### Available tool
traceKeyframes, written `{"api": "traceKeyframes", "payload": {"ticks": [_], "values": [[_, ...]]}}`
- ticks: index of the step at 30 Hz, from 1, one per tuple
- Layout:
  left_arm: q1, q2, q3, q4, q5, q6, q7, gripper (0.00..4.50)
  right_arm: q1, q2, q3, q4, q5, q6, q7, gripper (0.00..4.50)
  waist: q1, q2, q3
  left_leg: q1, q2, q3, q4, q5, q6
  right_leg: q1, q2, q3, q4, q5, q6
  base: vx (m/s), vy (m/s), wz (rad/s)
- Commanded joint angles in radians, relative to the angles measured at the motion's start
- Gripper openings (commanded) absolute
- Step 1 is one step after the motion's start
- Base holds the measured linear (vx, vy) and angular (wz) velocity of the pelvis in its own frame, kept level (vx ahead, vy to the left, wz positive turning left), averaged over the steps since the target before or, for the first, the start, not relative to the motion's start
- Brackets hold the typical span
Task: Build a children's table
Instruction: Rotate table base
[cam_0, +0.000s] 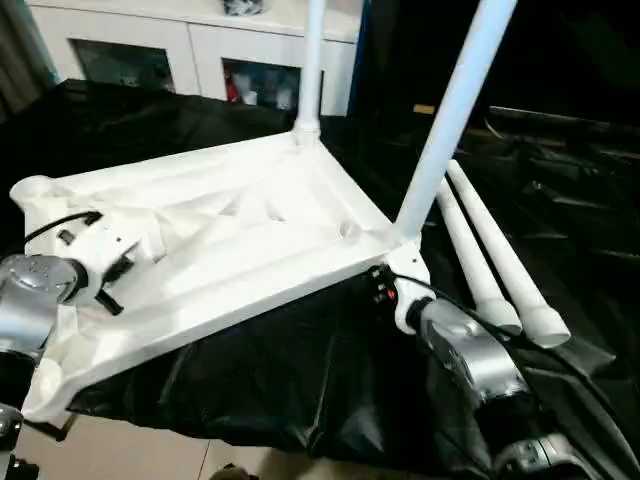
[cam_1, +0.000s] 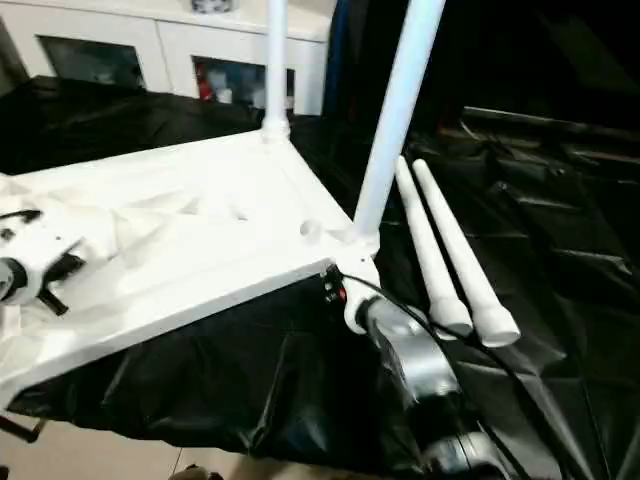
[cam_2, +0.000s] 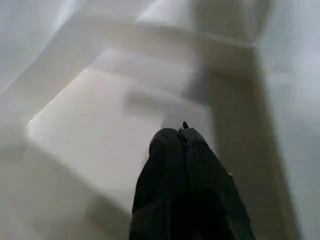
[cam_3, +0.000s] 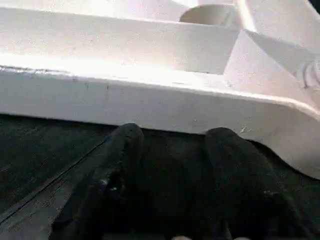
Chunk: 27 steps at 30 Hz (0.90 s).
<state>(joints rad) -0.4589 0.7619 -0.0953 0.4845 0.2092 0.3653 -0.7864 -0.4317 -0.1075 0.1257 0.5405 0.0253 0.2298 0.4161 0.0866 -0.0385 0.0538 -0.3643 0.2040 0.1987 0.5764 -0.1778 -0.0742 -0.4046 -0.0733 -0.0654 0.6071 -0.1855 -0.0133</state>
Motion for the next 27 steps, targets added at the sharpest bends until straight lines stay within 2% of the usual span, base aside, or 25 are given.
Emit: {"api": "traceKeyframes", "payload": {"ticks": [1,2,4,8,10,12,13,15,16,17,18,19,20,21,23,25,26,27], "values": [[0.021,0.004,-0.047,-0.040,-0.019,0.002,-0.082,0.00,-0.026,0.007,-0.013,0.048,-0.011,-0.021,-0.015,1.89,-0.003,0.029,-0.061,0.023,0.031,-0.020,-0.073,-0.233,-0.051,0.039,-0.069,0.055,-0.060,-0.137,-0.203,0.000,0.000,0.00],[0.024,0.002,-0.056,-0.055,-0.032,0.001,-0.114,0.00,-0.042,0.011,-0.012,0.074,-0.014,-0.035,-0.018,1.80,-0.003,0.037,-0.062,0.021,0.031,-0.021,-0.072,-0.228,-0.053,0.040,-0.071,0.055,-0.057,-0.126,-0.208,0.000,0.000,0.00],[0.033,-0.002,-0.071,-0.110,-0.072,0.017,-0.188,0.00,-0.074,0.022,-0.013,0.130,-0.015,-0.056,-0.028,1.61,-0.005,0.032,-0.064,0.023,0.031,-0.019,-0.071,-0.225,-0.057,0.040,-0.071,0.054,-0.056,-0.107,-0.222,0.000,0.000,0.00],[0.071,0.005,-0.125,-0.291,-0.173,0.081,-0.360,0.00,-0.138,0.053,-0.004,0.235,-0.016,-0.083,-0.017,1.25,-0.012,0.031,-0.060,0.023,0.032,-0.018,-0.073,-0.241,-0.056,0.040,-0.068,0.054,-0.055,-0.129,-0.237,0.000,0.000,0.00],[0.067,-0.022,-0.132,-0.319,-0.190,0.094,-0.365,0.00,-0.165,0.069,0.009,0.277,-0.022,-0.101,-0.003,1.16,-0.016,0.021,-0.059,0.022,0.031,-0.015,-0.072,-0.239,-0.052,0.040,-0.065,0.055,-0.055,-0.134,-0.233,0.000,0.000,0.00],[0.064,-0.032,-0.132,-0.322,-0.193,0.097,-0.360,0.00,-0.172,0.074,0.013,0.288,-0.024,-0.107,0.001,0.92,-0.021,0.023,-0.059,0.019,0.029,-0.017,-0.072,-0.242,-0.052,0.044,-0.068,0.055,-0.056,-0.155,-0.228,0.000,0.000,0.00],[0.056,-0.055,-0.128,-0.324,-0.201,0.102,-0.350,0.00,-0.186,0.085,0.020,0.305,-0.026,-0.115,0.011,0.87,-0.027,0.015,-0.060,0.017,0.029,-0.017,-0.070,-0.238,-0.047,0.046,-0.069,0.056,-0.056,-0.161,-0.226,0.000,0.000,0.00],[0.038,-0.100,-0.128,-0.317,-0.197,0.098,-0.319,0.00,-0.219,0.110,0.034,0.342,-0.031,-0.138,0.029,0.82,-0.032,0.010,-0.058,0.015,0.029,-0.018,-0.069,-0.240,-0.040,0.045,-0.070,0.056,-0.059,-0.197,-0.218,0.000,0.000,0.00],[0.010,-0.147,-0.130,-0.287,-0.180,0.086,-0.277,0.00,-0.248,0.131,0.044,0.372,-0.033,-0.155,0.046,0.66,-0.036,0.004,-0.058,0.014,0.030,-0.018,-0.070,-0.238,-0.036,0.047,-0.070,0.055,-0.061,-0.219,-0.212,0.000,0.000,0.00],[0.010,-0.147,-0.130,-0.287,-0.180,0.086,-0.277,0.00,-0.248,0.131,0.044,0.372,-0.033,-0.155,0.046,0.55,-0.039,0.002,-0.058,0.015,0.030,-0.017,-0.069,-0.237,-0.033,0.045,-0.070,0.056,-0.062,-0.230,-0.211,0.000,0.000,0.00],[-0.025,-0.193,-0.127,-0.253,-0.172,0.086,-0.228,0.00,-0.274,0.146,0.046,0.406,-0.039,-0.174,0.047,0.48,-0.039,0.000,-0.057,0.017,0.030,-0.017,-0.068,-0.241,-0.032,0.042,-0.069,0.056,-0.065,-0.246,-0.205,0.000,0.000,0.00],[-0.037,-0.207,-0.127,-0.243,-0.173,0.093,-0.210,0.00,-0.283,0.150,0.044,0.422,-0.042,-0.185,0.046,0.45,-0.036,0.003,-0.059,0.019,0.031,-0.019,-0.066,-0.240,-0.037,0.042,-0.071,0.054,-0.065,-0.255,-0.203,0.000,0.000,0.00],[-0.058,-0.230,-0.128,-0.213,-0.168,0.082,-0.182,0.00,-0.290,0.153,0.040,0.431,-0.042,-0.190,0.045,0.37,-0.038,0.002,-0.059,0.015,0.031,-0.019,-0.068,-0.226,-0.036,0.044,-0.070,0.055,-0.062,-0.231,-0.203,0.000,0.000,0.00],[-0.071,-0.243,-0.130,-0.194,-0.166,0.074,-0.165,0.00,-0.295,0.155,0.036,0.439,-0.043,-0.195,0.047,0.37,-0.038,0.002,-0.058,0.016,0.031,-0.019,-0.068,-0.222,-0.036,0.044,-0.068,0.054,-0.061,-0.223,-0.202,0.000,0.000,0.00],[-0.093,-0.266,-0.130,-0.153,-0.159,0.058,-0.132,0.00,-0.297,0.154,0.033,0.444,-0.046,-0.202,0.043,0.09,-0.037,-0.002,-0.062,0.016,0.029,-0.018,-0.065,-0.201,-0.028,0.045,-0.067,0.053,-0.057,-0.176,-0.206,0.000,0.000,0.00],[-0.163,-0.333,-0.127,0.000,-0.115,-0.005,-0.004,0.00,-0.300,0.137,0.016,0.446,-0.049,-0.220,0.006,0.03,-0.033,-0.001,-0.065,0.018,0.027,-0.015,-0.060,-0.173,-0.019,0.046,-0.064,0.053,-0.053,-0.125,-0.214,0.000,0.000,0.00],[-0.184,-0.352,-0.127,0.052,-0.098,-0.030,0.042,0.00,-0.300,0.128,0.005,0.442,-0.046,-0.223,-0.011,0.03,-0.030,0.010,-0.068,0.017,0.027,-0.016,-0.059,-0.151,-0.014,0.048,-0.064,0.053,-0.047,-0.081,-0.219,0.000,0.000,0.00],[-0.208,-0.379,-0.116,0.116,-0.092,-0.063,0.096,0.00,-0.299,0.114,-0.015,0.432,-0.039,-0.221,-0.031,0.03,-0.025,0.014,-0.069,0.020,0.026,-0.013,-0.057,-0.150,-0.012,0.046,-0.060,0.053,-0.049,-0.050,-0.221,0.000,0.000,0.00]]}}
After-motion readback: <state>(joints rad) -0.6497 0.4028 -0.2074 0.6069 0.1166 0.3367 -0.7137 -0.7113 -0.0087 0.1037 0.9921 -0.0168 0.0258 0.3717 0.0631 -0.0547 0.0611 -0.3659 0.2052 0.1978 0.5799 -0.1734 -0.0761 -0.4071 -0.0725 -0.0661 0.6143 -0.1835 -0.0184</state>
